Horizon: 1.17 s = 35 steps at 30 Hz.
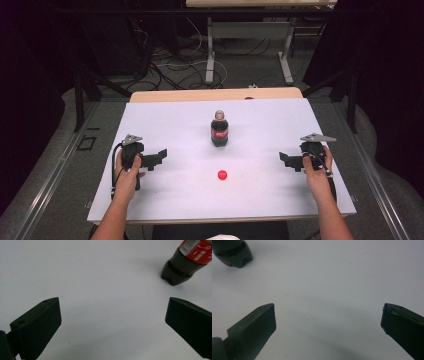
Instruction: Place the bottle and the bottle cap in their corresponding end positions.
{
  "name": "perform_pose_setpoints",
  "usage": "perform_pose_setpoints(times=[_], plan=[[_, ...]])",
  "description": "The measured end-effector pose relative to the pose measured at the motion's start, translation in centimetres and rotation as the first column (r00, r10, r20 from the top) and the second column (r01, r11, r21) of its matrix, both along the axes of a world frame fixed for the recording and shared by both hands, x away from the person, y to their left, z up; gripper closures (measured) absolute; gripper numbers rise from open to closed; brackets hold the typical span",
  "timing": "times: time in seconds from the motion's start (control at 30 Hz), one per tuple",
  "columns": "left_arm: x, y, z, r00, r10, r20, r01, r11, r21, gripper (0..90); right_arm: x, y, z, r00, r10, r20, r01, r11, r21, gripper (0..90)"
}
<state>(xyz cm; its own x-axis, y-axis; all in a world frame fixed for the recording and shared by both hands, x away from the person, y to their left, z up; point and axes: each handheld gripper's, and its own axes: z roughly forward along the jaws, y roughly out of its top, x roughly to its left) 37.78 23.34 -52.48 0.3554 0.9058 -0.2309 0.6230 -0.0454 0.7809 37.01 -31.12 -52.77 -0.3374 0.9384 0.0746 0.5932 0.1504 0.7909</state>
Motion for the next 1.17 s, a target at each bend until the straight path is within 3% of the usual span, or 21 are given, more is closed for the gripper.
perform_pose_setpoints(times=[0.3,0.5,0.63,0.83,0.93,1.17], plan=[[0.3,0.9,-1.0,0.9993,0.032,-0.018,-0.032,0.9990,0.031,0.7,0.2,-1.4,-2.0,0.9963,-0.082,-0.025,0.083,0.997,0.008,0.0],[0.5,1.0,-1.4,0.9986,0.041,-0.032,-0.040,0.9984,0.041,0.7,0.3,-1.1,-2.7,0.9974,-0.058,-0.043,0.057,0.998,-0.020,0.0],[0.6,1.1,-1.6,0.9979,0.042,-0.050,-0.040,0.9981,0.047,0.7,0.3,-0.8,-2.9,0.9970,-0.065,-0.044,0.064,0.998,-0.009,0.0],[0.6,1.1,-1.8,0.9978,0.044,-0.051,-0.042,0.9983,0.040,0.7,0.4,-0.1,-3.1,0.9977,-0.045,-0.051,0.044,0.999,-0.021,0.0],[0.6,1.1,-1.8,0.9971,0.048,-0.058,-0.047,0.9988,0.016,0.7,0.4,0.1,-3.2,0.9984,-0.026,-0.051,0.025,0.999,-0.032,0.0],[0.7,1.1,-1.8,0.9976,0.041,-0.055,-0.040,0.9988,0.027,0.7,0.3,0.7,-3.0,0.9987,-0.015,-0.050,0.013,0.999,-0.034,0.0]])
